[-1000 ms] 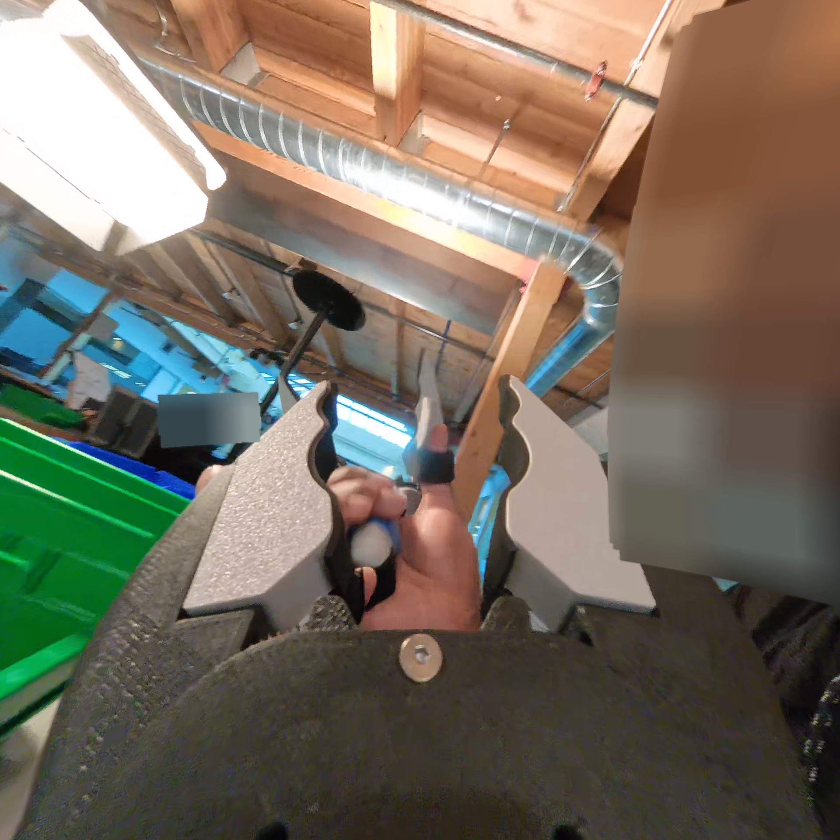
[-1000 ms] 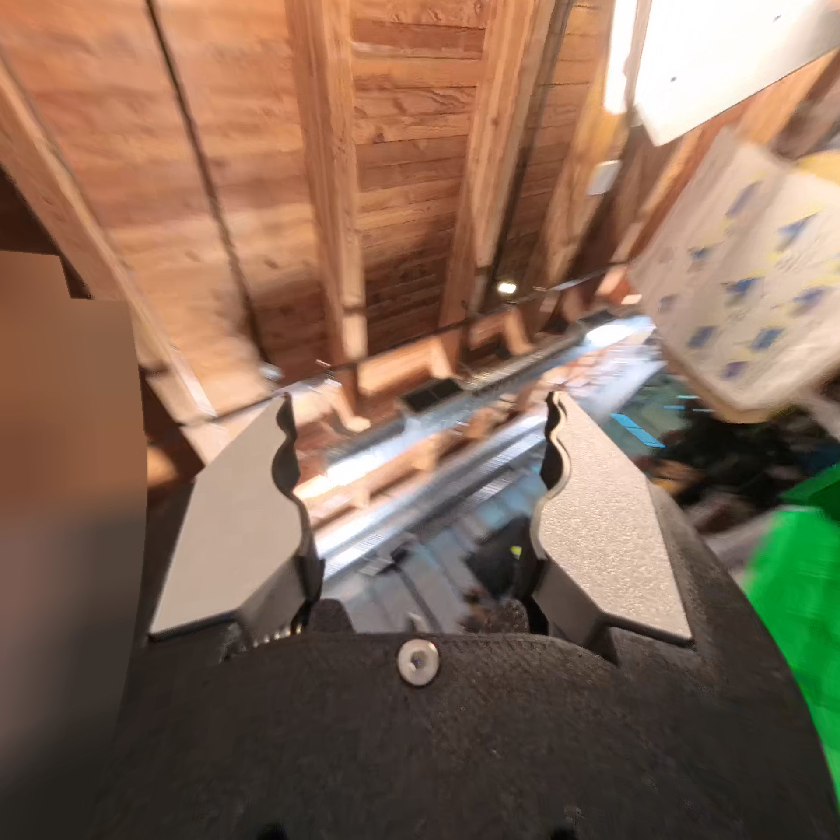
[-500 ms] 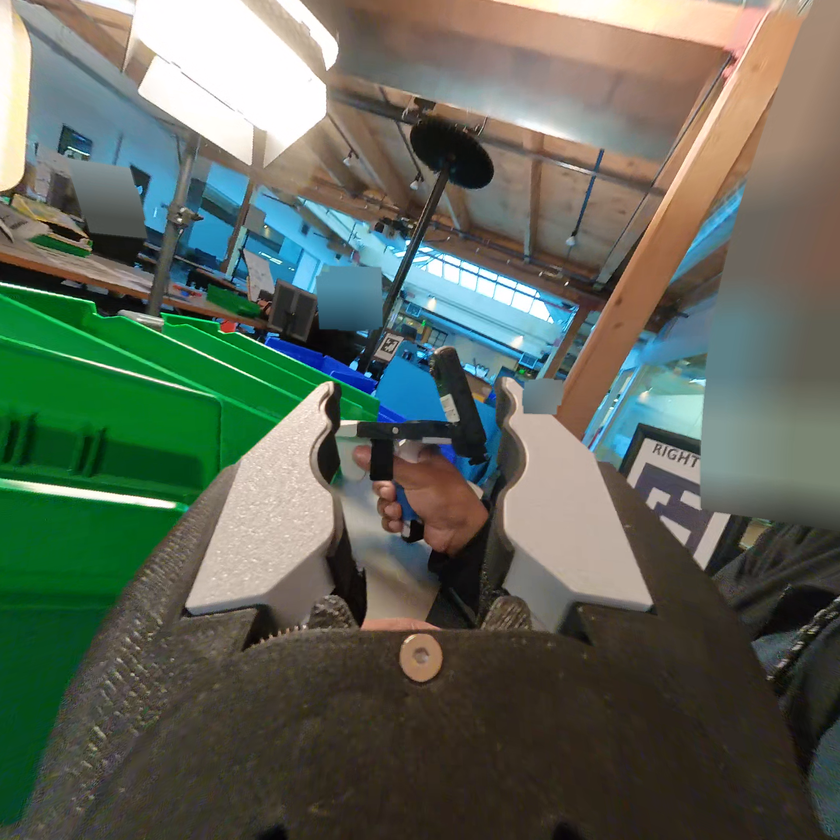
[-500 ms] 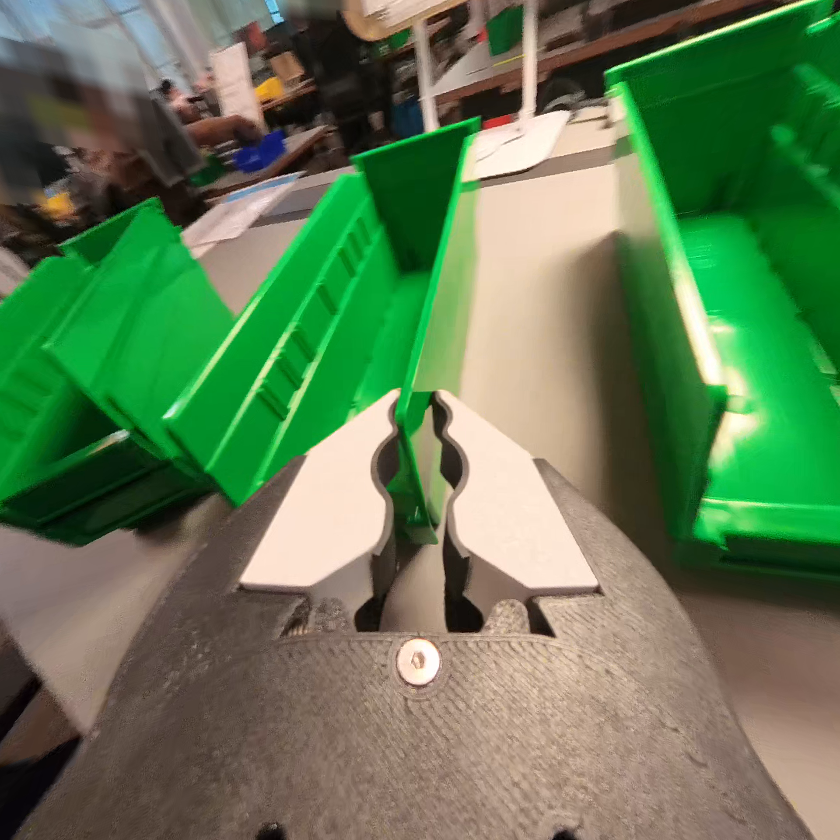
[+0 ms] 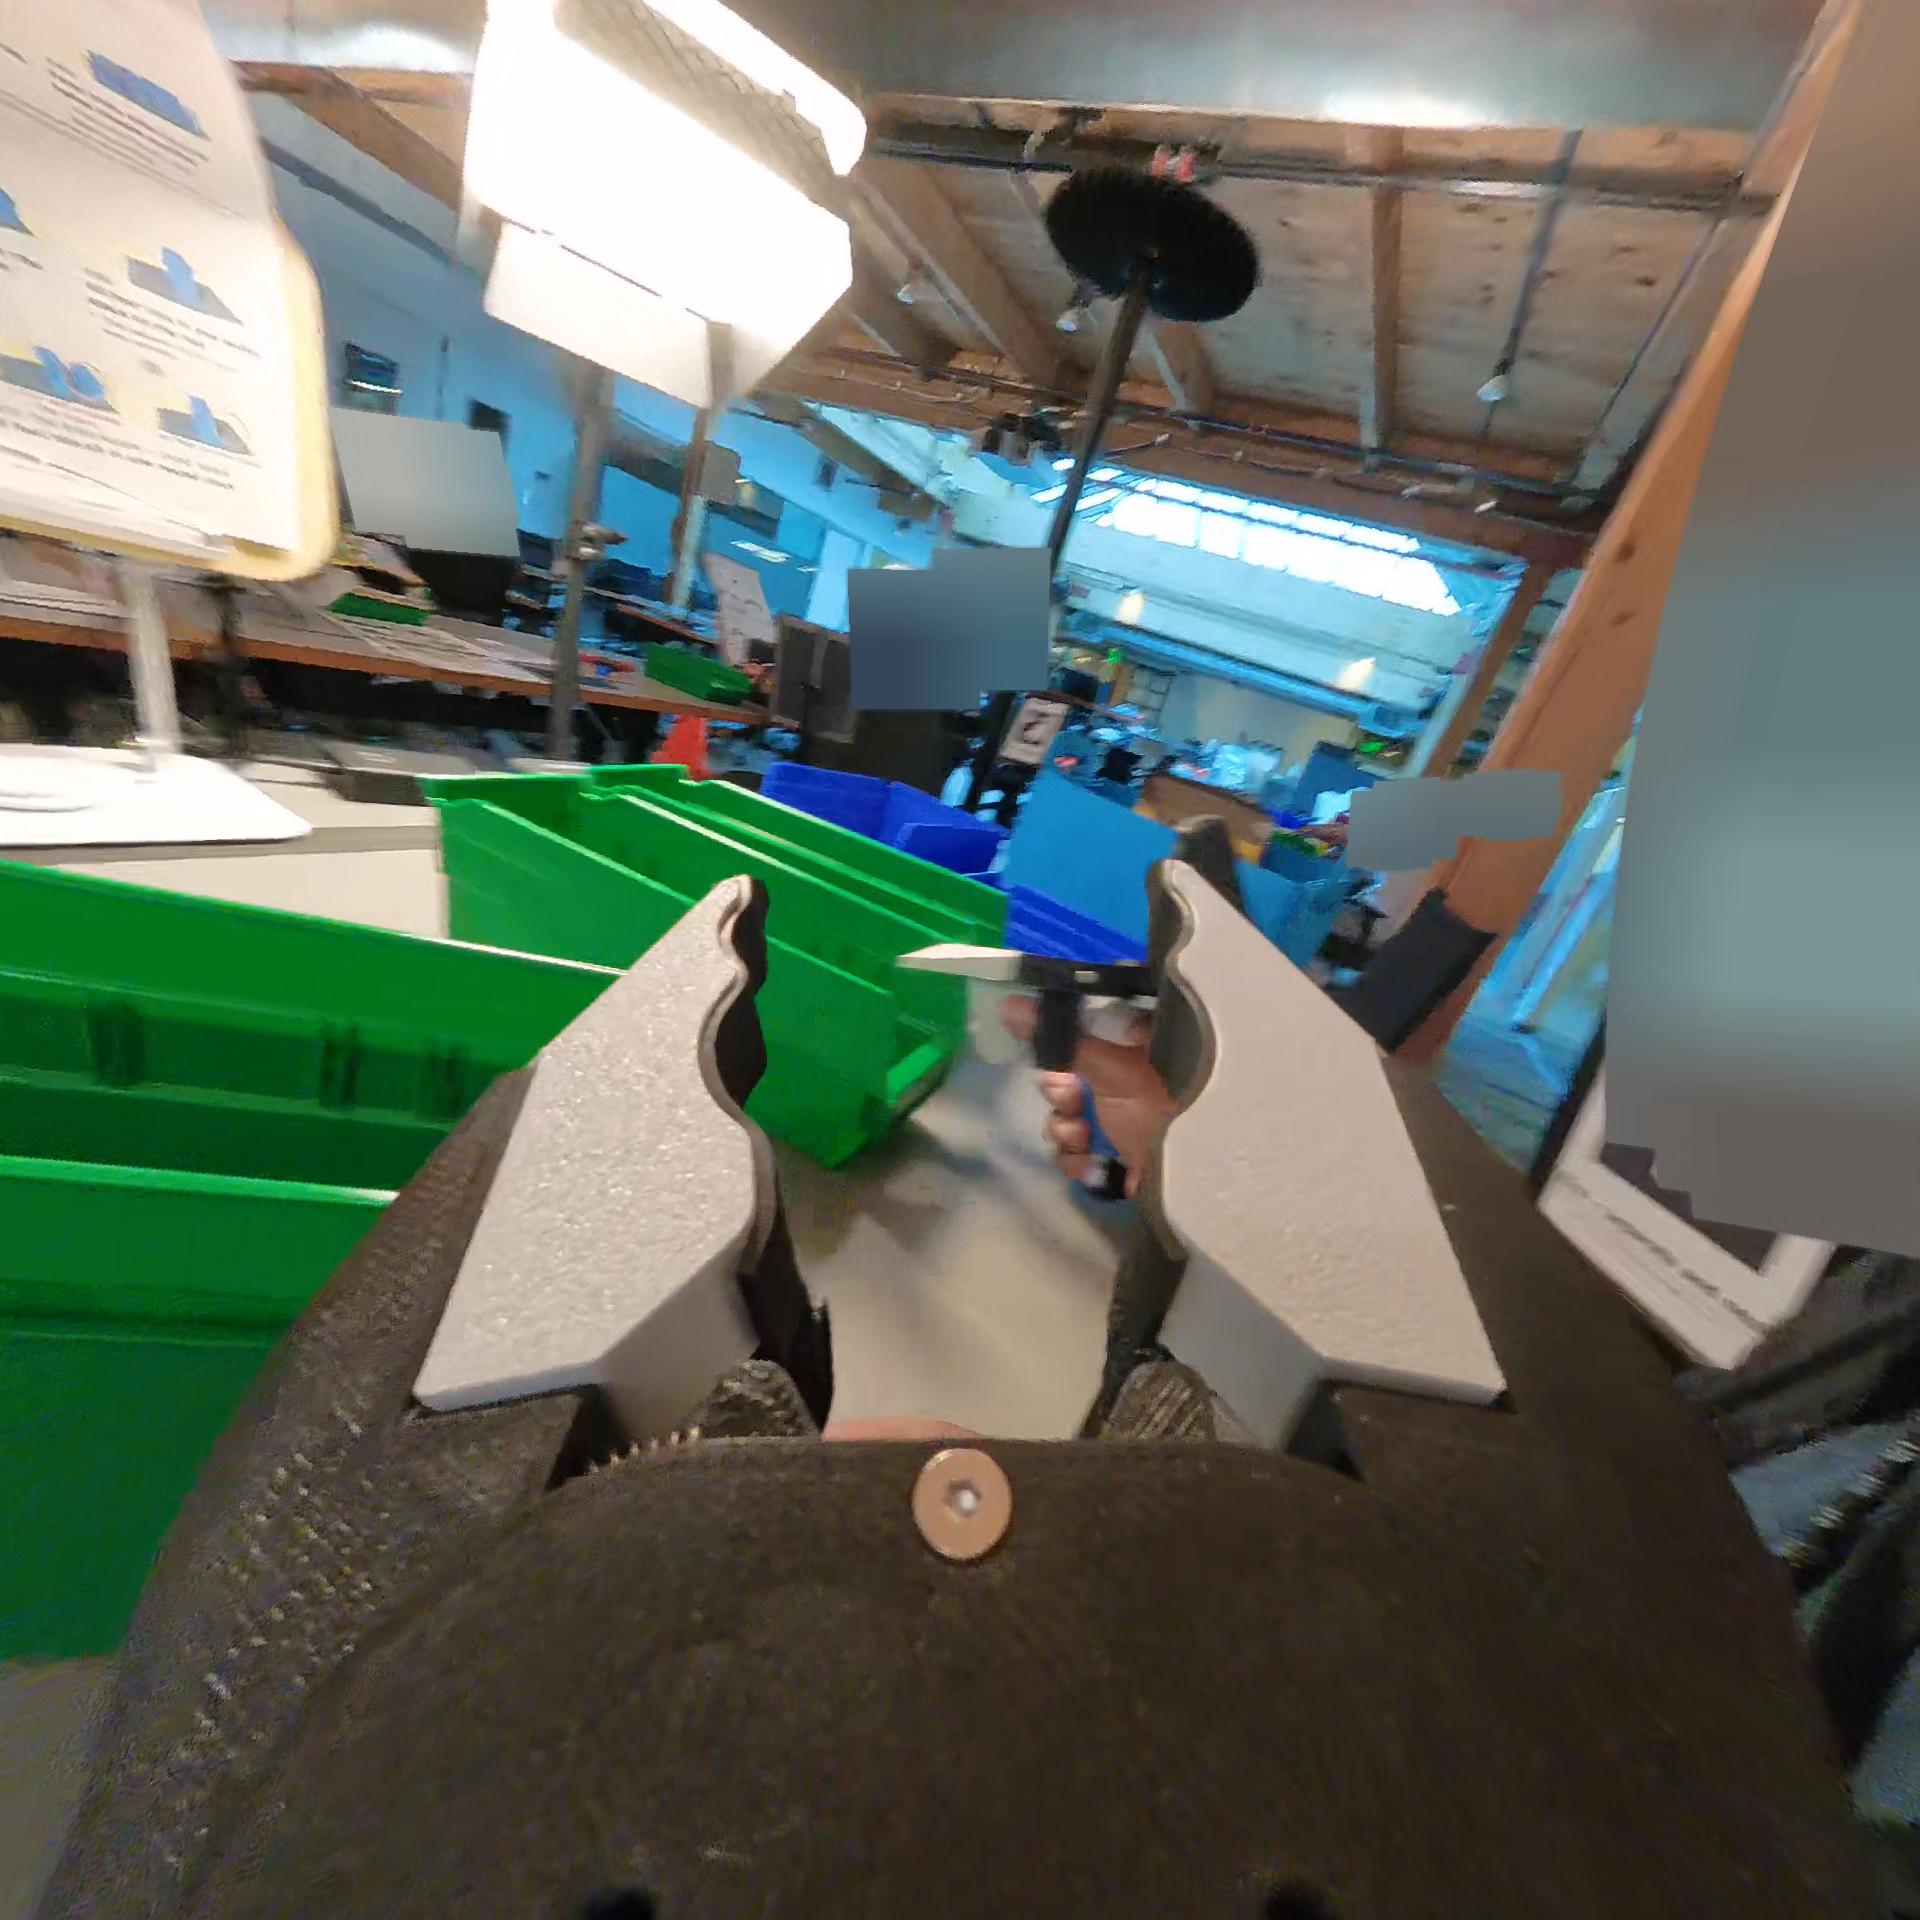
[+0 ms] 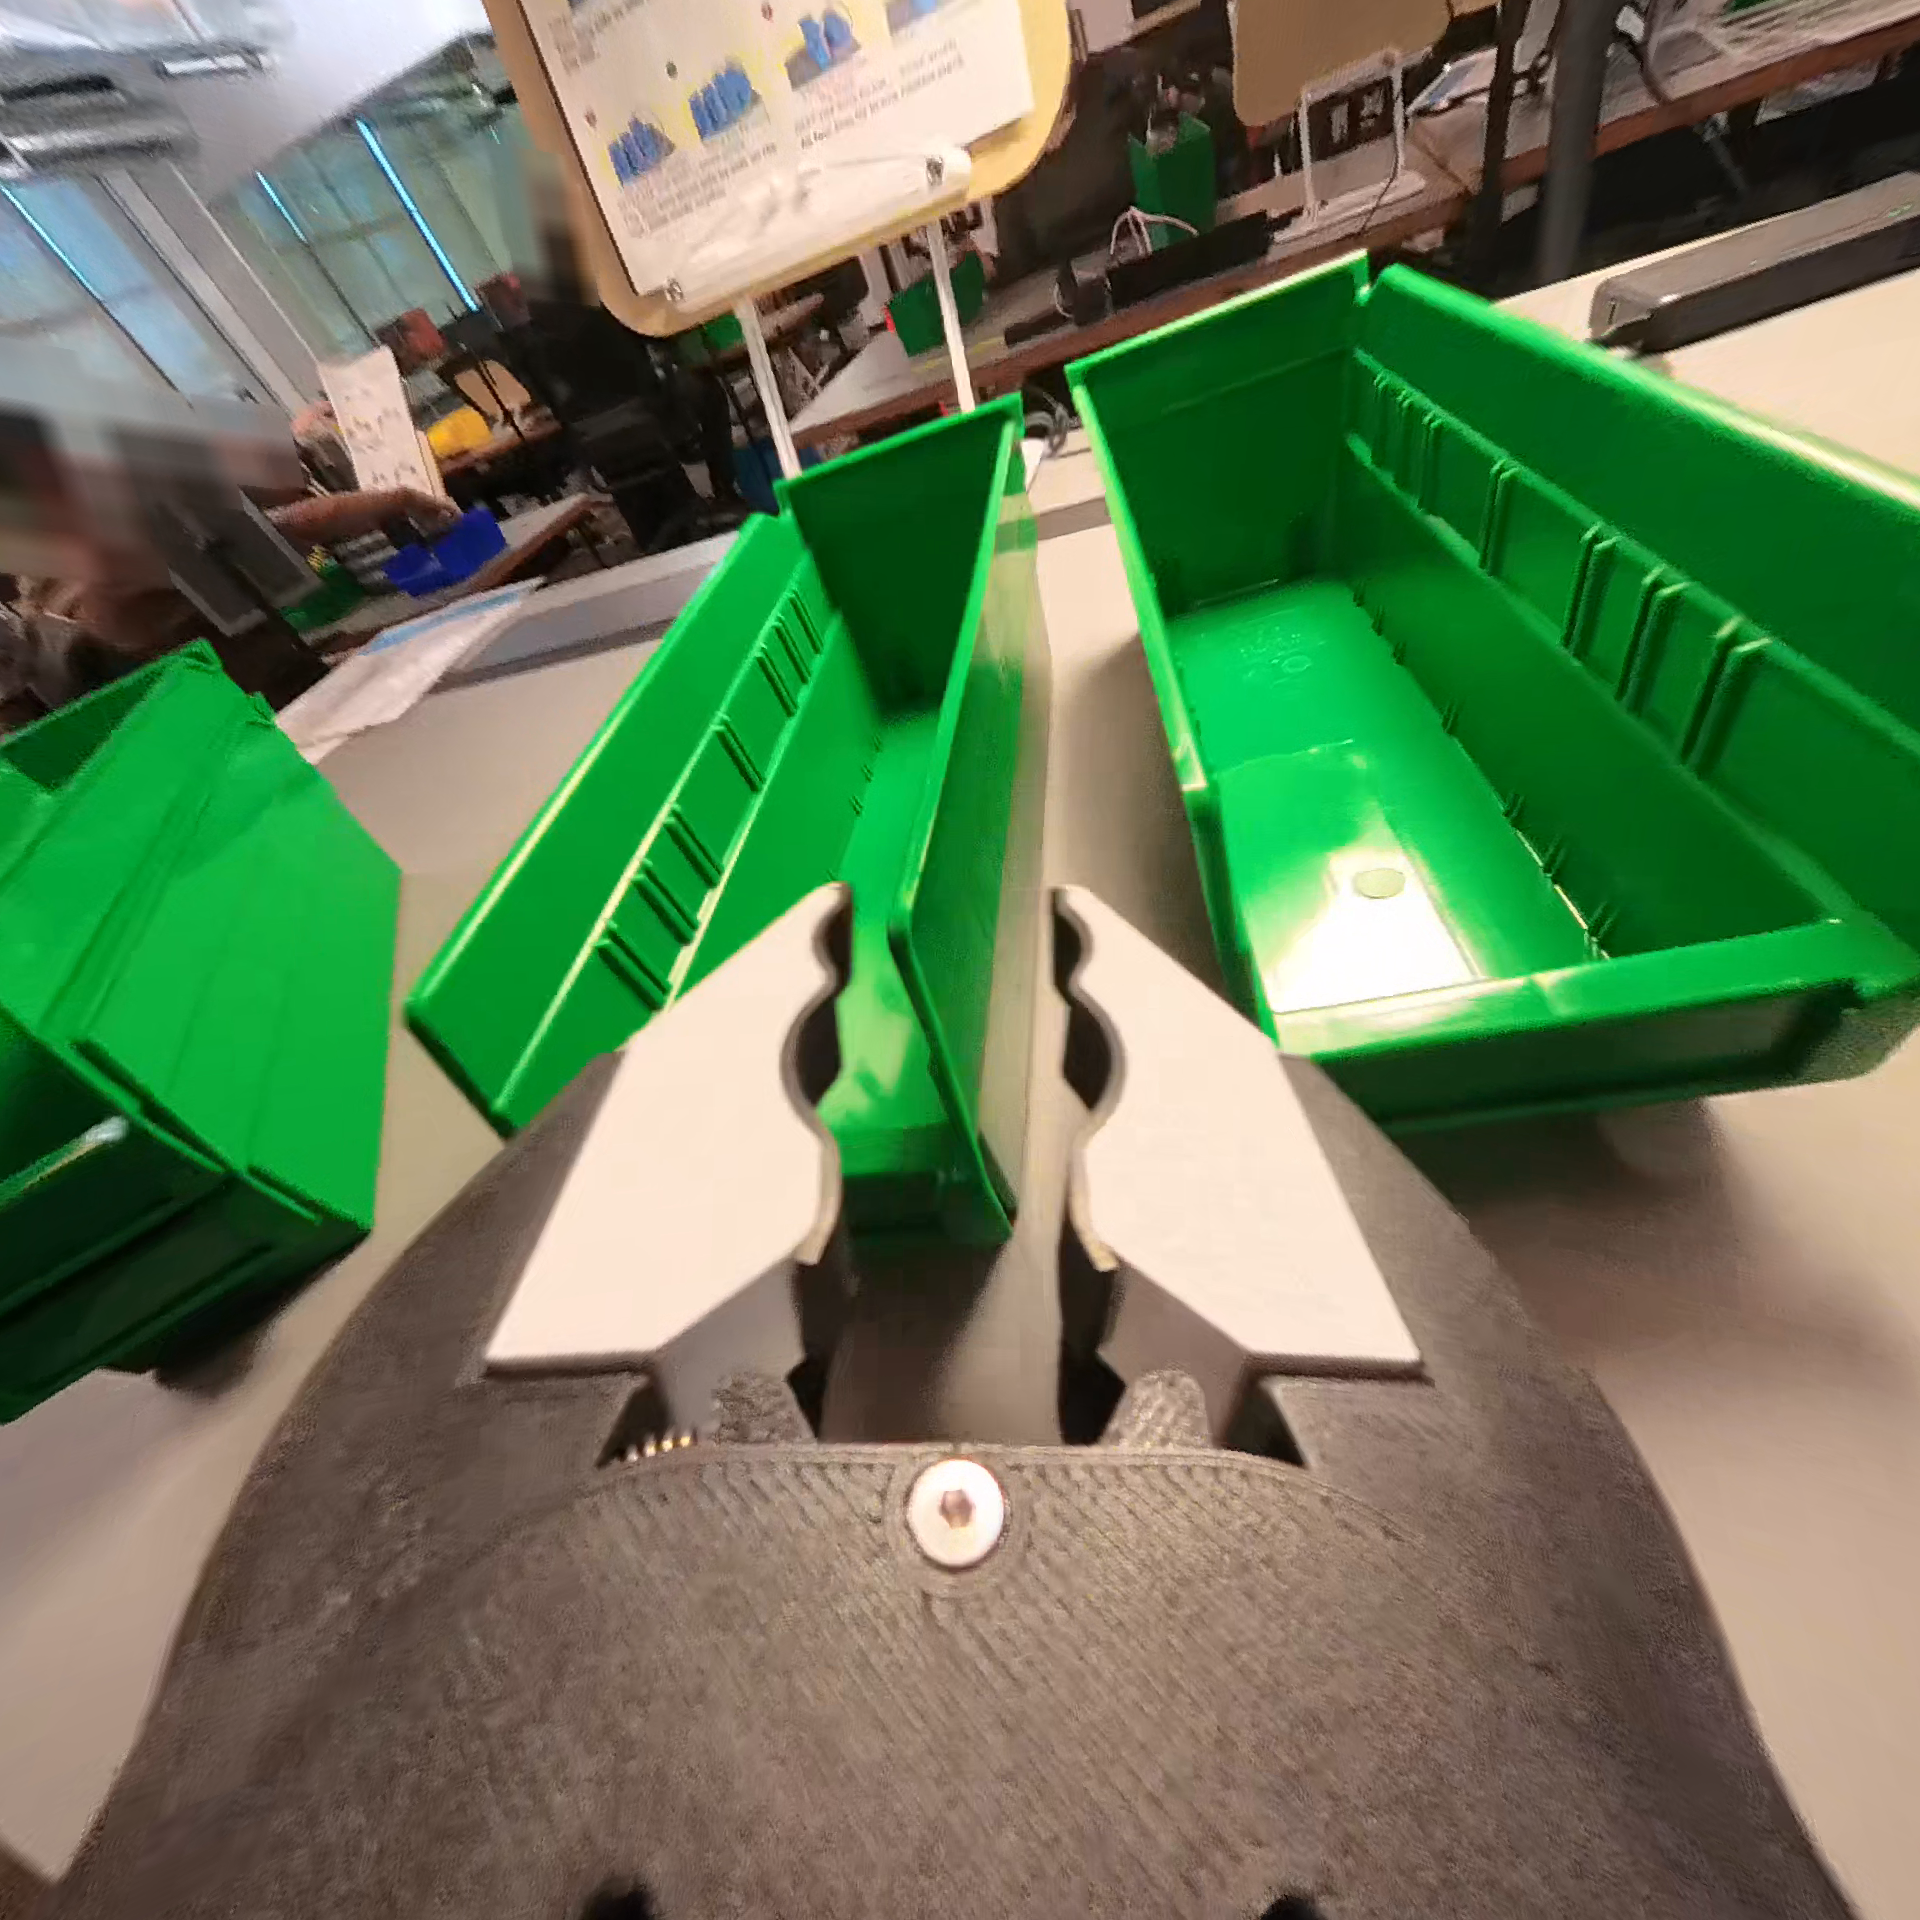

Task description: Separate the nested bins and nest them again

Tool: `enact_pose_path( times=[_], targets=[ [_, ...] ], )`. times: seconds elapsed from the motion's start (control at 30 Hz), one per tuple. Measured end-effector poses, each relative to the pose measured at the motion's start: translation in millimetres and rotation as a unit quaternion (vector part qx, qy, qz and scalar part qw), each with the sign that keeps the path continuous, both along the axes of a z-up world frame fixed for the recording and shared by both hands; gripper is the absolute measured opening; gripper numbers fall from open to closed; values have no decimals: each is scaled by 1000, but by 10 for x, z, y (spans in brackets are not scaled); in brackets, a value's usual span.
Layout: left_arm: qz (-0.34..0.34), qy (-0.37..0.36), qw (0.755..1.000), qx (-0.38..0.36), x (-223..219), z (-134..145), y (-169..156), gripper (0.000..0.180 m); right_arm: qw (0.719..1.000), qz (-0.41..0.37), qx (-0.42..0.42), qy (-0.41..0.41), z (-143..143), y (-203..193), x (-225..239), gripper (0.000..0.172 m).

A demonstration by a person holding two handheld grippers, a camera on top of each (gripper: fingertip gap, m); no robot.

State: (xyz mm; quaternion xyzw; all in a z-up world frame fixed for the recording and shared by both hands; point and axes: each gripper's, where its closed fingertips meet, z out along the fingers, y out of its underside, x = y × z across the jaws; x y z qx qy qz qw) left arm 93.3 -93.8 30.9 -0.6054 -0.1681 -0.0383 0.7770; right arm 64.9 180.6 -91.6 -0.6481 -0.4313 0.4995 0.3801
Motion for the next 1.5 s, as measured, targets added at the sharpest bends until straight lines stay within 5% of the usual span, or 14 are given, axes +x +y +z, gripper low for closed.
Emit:
enact_pose_path(
  times=[0.1,0.2,0.33,0.43,0.6,0.83,1.23,1.4,1.5],
  targets=[
    [134,0,989,-63,-574,19,-314,81,1000,14,3,3,111,-25,226,65],
    [229,-51,962,-139,-1189,-173,-613,88,998,58,4,31,253,-193,484,65],
    [193,-156,952,-179,-1566,-553,-504,90,977,179,-78,80,294,-799,599,55],
    [172,-159,956,-179,-1702,-616,-357,61,962,239,-108,78,160,-1194,539,51],
    [194,-151,945,-215,-1911,-629,-375,82,951,280,-105,79,137,-1438,498,46],
    [315,-141,908,-237,-2114,-616,-792,100,941,301,-131,82,130,-1449,506,41],
    [121,-120,941,-293,-2285,-854,-143,73,934,323,-149,42,37,-1522,453,40],
    [174,-179,899,-360,-2486,-787,-161,101,933,320,-161,43,46,-1496,452,42],
    [171,-234,902,-320,-2314,-651,19,119,946,284,-147,50,57,-1420,414,42]
  ],
)
